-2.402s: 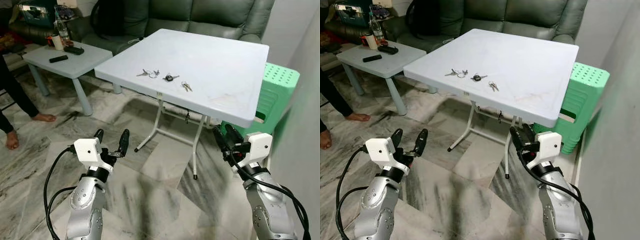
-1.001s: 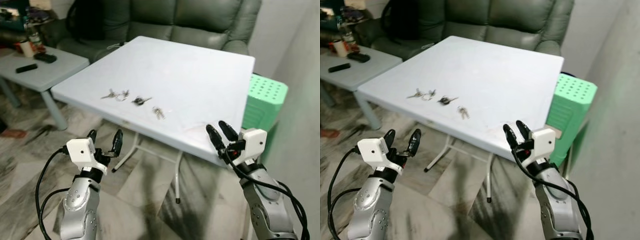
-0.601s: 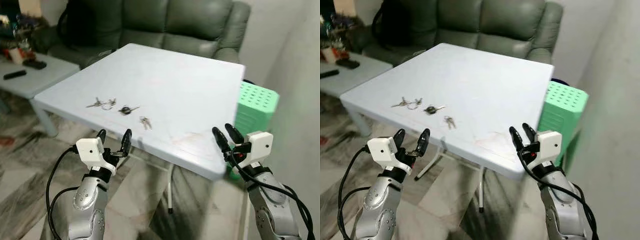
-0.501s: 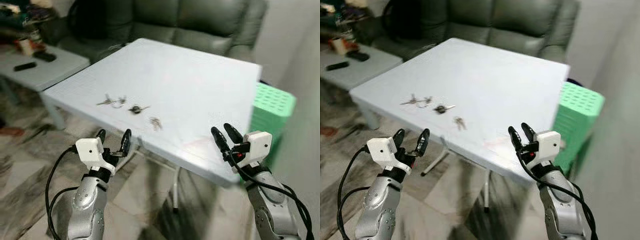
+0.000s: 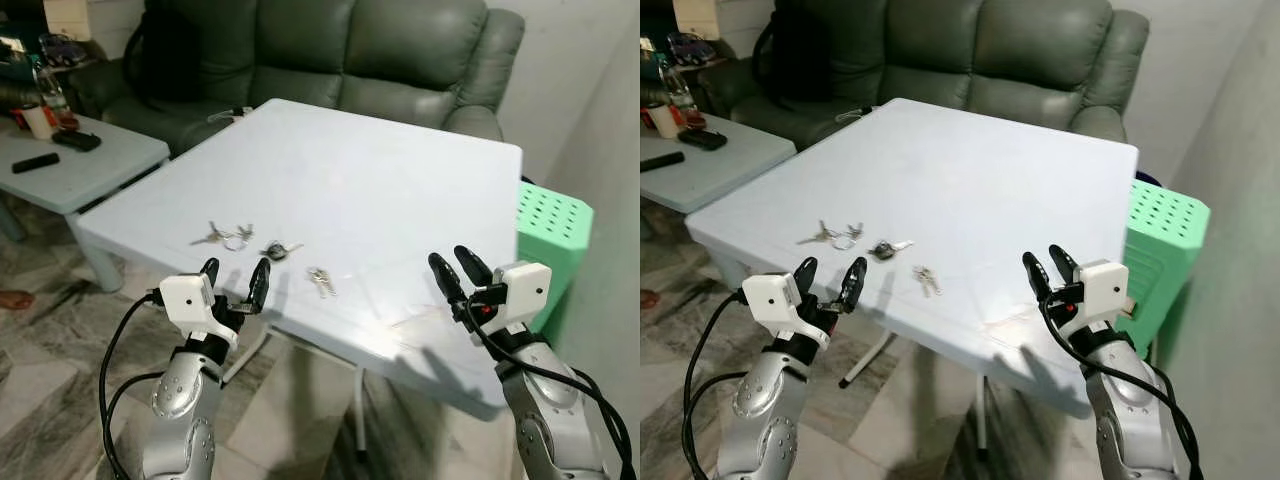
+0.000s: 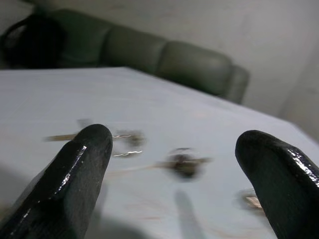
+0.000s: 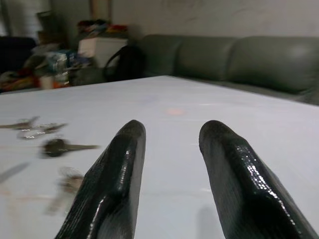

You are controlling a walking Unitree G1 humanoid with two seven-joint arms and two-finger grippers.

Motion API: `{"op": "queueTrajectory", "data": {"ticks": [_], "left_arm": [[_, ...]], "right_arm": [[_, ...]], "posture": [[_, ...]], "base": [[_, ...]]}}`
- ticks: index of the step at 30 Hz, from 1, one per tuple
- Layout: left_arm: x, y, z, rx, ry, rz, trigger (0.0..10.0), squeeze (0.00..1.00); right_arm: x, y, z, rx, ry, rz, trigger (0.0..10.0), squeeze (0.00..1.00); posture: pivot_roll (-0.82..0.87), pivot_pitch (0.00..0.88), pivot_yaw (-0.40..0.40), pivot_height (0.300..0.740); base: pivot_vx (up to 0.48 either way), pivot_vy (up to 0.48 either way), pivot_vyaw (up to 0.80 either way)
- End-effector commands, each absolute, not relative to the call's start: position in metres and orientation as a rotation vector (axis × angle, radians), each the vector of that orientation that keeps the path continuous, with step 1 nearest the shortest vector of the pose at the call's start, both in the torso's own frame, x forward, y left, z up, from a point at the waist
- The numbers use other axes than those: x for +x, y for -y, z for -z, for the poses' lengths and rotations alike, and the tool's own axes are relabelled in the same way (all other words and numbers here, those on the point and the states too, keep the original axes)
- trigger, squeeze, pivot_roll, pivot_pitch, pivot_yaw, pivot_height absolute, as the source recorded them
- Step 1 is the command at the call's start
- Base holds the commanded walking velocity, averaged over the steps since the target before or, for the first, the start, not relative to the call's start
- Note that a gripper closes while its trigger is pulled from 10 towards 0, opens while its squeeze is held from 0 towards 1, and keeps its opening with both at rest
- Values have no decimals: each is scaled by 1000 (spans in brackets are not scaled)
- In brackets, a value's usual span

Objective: Hang keys on a hook

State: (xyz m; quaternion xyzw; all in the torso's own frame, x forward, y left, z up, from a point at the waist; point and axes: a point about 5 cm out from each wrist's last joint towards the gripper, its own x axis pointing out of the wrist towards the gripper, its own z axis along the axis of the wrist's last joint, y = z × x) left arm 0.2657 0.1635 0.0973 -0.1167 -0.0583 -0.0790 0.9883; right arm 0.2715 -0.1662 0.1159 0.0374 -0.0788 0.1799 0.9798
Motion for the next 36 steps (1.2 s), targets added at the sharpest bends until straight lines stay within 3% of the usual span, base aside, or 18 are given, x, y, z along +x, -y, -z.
{"op": "queueTrajectory", "data": {"ticks": [1,16,25,36], "left_arm": [[267,-158,-101,-236,127,172,10000,0],[266,-158,-100,-244,125,168,10000,0],[263,-152,-97,-203,120,196,10000,0],[244,-115,-84,-68,82,416,10000,0]], "right_arm": [[272,173,-123,56,179,-350,10000,0],[272,173,-123,50,175,-356,10000,0],[271,174,-120,42,164,-354,10000,0],[281,200,-111,-85,103,-374,10000,0]], "posture": [[-14,17,-64,721],[-13,17,-67,721],[-12,14,-69,721],[-7,16,-69,721]], "base": [[334,345,0],[339,339,0],[85,0,0],[0,0,0]]}}
